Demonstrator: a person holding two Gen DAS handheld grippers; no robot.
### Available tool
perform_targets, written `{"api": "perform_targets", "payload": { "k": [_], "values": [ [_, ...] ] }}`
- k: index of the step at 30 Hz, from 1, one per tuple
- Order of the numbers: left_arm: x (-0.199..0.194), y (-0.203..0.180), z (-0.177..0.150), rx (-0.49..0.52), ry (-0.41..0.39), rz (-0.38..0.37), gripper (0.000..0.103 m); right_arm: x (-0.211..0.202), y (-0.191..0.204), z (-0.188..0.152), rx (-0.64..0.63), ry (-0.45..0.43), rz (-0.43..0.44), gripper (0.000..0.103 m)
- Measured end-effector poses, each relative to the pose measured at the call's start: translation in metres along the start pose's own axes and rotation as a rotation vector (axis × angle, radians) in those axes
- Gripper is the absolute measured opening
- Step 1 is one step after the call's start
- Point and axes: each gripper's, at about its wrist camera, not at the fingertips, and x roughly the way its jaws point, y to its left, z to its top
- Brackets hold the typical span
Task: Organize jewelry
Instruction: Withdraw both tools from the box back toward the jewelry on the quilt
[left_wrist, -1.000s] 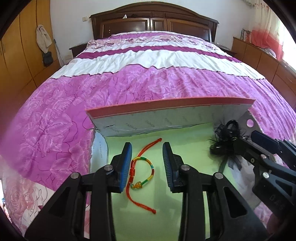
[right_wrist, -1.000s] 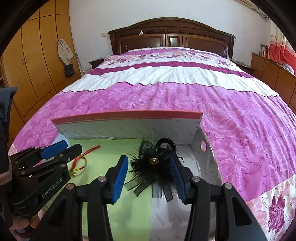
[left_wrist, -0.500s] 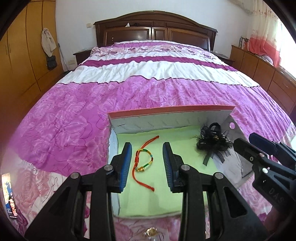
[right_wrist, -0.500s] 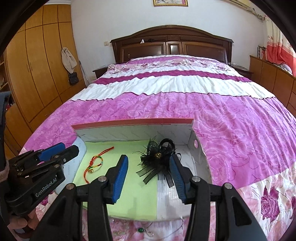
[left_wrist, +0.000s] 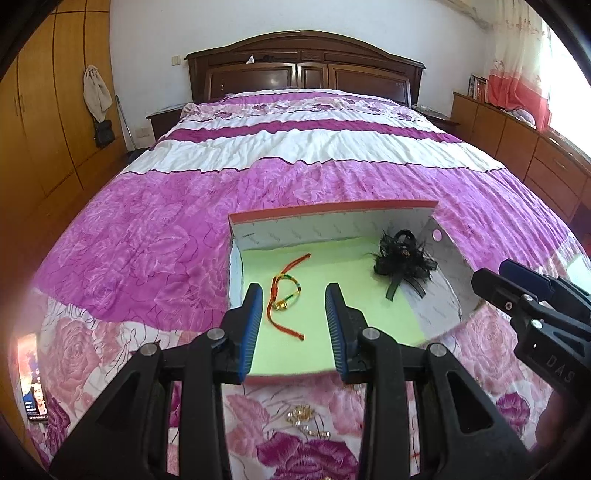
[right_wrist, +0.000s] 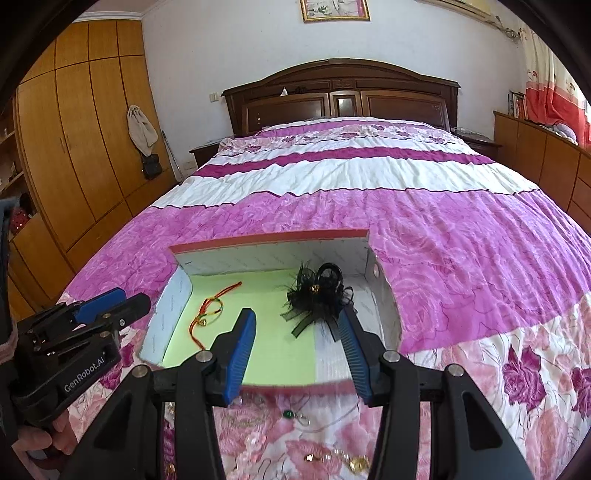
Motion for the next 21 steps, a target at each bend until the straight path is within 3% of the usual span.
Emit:
{"api": "perform_targets", "payload": {
  "k": [21],
  "values": [
    [0.002,0.006,-0.056,-0.008,0.142,-0.024,0.027,-0.019,-0.032,-0.058,0.070,0.103,-0.025,0.050]
  ]
}}
